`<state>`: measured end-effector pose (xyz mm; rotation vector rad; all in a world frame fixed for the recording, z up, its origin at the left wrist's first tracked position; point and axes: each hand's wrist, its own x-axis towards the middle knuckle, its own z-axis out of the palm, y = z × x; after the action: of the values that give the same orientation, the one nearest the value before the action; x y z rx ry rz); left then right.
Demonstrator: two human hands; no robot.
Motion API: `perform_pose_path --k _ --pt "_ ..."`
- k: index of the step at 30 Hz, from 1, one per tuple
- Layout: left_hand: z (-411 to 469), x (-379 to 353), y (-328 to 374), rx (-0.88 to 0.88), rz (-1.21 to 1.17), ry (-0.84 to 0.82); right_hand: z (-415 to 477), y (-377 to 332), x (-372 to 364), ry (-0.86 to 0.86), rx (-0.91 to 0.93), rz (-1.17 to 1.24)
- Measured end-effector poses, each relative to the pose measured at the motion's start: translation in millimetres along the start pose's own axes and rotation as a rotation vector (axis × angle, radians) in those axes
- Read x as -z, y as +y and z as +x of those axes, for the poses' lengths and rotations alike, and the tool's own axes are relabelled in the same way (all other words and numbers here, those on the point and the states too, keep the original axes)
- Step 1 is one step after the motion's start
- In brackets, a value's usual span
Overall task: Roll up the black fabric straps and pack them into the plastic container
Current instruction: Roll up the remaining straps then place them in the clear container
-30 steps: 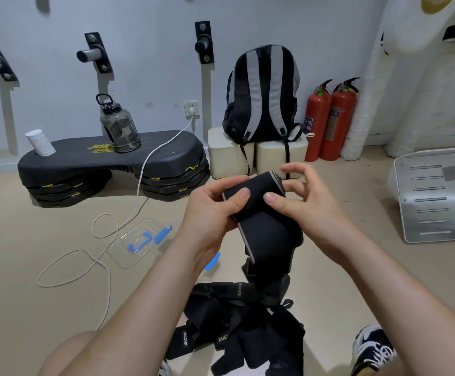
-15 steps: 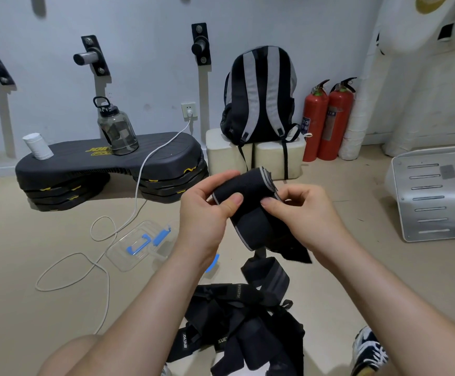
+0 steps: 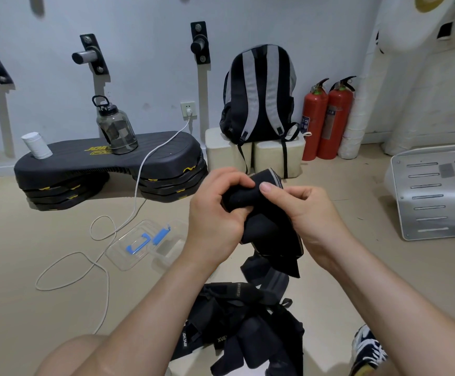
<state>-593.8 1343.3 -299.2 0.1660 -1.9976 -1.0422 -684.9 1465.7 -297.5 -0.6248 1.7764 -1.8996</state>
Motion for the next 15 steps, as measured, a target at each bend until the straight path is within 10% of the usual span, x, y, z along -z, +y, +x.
perform_pose_path --k 15 --pt "7.8 22.5 3.8 0.517 -0.263 -0.337 -3.3 -10.3 6.9 -0.122 0.109 -0.332"
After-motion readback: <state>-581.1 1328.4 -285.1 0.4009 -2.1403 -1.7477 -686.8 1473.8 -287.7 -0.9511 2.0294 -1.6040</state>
